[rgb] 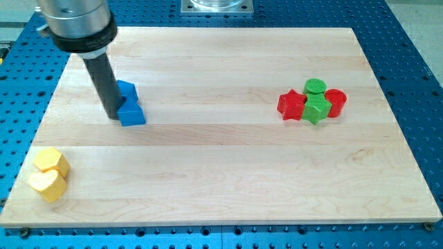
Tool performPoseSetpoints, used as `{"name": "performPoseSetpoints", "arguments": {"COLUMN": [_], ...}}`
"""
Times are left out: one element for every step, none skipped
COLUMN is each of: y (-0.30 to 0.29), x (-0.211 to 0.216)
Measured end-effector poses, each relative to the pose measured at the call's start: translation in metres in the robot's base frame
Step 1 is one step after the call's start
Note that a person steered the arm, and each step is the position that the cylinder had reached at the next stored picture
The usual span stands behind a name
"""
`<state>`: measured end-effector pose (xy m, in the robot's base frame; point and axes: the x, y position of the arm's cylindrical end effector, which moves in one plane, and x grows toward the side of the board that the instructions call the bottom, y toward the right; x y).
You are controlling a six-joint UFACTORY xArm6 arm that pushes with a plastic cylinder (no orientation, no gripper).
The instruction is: Place your arm top right to the green circle
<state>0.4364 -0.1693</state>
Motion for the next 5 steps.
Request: {"name": "performPoseSetpoints", "arguments": {"y": [-0.013, 0.020, 0.045, 0.045, 0.045], "x": [0.027, 0.051, 0.039, 0.012, -0.003]}}
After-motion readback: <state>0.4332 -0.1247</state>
